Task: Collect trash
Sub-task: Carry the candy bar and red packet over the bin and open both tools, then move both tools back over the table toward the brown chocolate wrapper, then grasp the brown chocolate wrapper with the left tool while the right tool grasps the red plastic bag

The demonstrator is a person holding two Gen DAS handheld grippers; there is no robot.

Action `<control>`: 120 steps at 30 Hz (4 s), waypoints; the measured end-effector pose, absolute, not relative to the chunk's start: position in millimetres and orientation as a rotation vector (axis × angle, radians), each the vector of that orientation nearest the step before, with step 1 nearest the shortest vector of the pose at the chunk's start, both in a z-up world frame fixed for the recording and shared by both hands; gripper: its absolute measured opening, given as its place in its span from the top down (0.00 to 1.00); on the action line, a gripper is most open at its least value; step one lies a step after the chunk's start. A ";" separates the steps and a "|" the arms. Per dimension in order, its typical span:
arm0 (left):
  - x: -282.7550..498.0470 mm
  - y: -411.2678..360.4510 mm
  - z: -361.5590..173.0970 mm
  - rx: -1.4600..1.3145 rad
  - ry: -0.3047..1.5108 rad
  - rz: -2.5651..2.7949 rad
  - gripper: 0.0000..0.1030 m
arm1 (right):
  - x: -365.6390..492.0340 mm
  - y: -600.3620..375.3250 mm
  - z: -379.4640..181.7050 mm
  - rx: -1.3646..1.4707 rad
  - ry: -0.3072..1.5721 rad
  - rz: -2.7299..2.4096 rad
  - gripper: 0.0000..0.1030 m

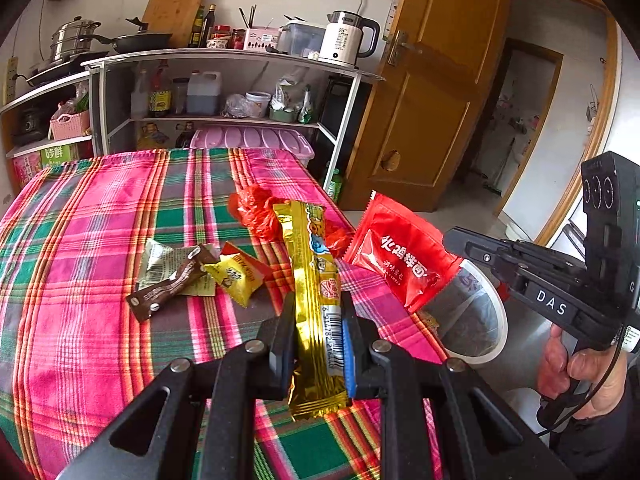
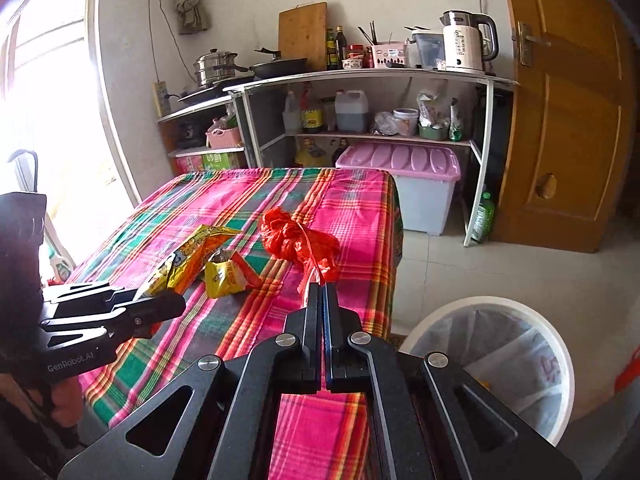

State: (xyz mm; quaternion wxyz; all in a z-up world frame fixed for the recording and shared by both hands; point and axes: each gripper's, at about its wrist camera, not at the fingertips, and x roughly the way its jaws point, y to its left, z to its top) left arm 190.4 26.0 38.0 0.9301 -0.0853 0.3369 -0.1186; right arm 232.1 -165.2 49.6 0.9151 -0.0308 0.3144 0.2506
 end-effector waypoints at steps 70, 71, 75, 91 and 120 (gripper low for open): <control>221.8 -58.7 40.4 -0.170 0.663 -0.353 0.56 | 214.2 -266.1 36.3 0.098 0.657 0.360 0.66; 219.2 -52.2 41.1 -0.171 0.657 -0.339 0.56 | 213.5 -261.1 36.9 0.094 0.659 0.368 0.66; 209.3 -25.5 40.2 -0.182 0.645 -0.284 0.56 | 210.6 -244.1 39.9 0.086 0.652 0.412 0.65; 185.6 69.6 34.0 -0.218 0.622 -0.105 0.56 | 213.4 -172.2 40.9 -0.018 0.634 0.542 0.57; 250.3 122.6 -12.9 -0.132 0.783 -0.051 0.56 | 292.2 -98.7 14.3 -0.169 0.702 0.609 0.53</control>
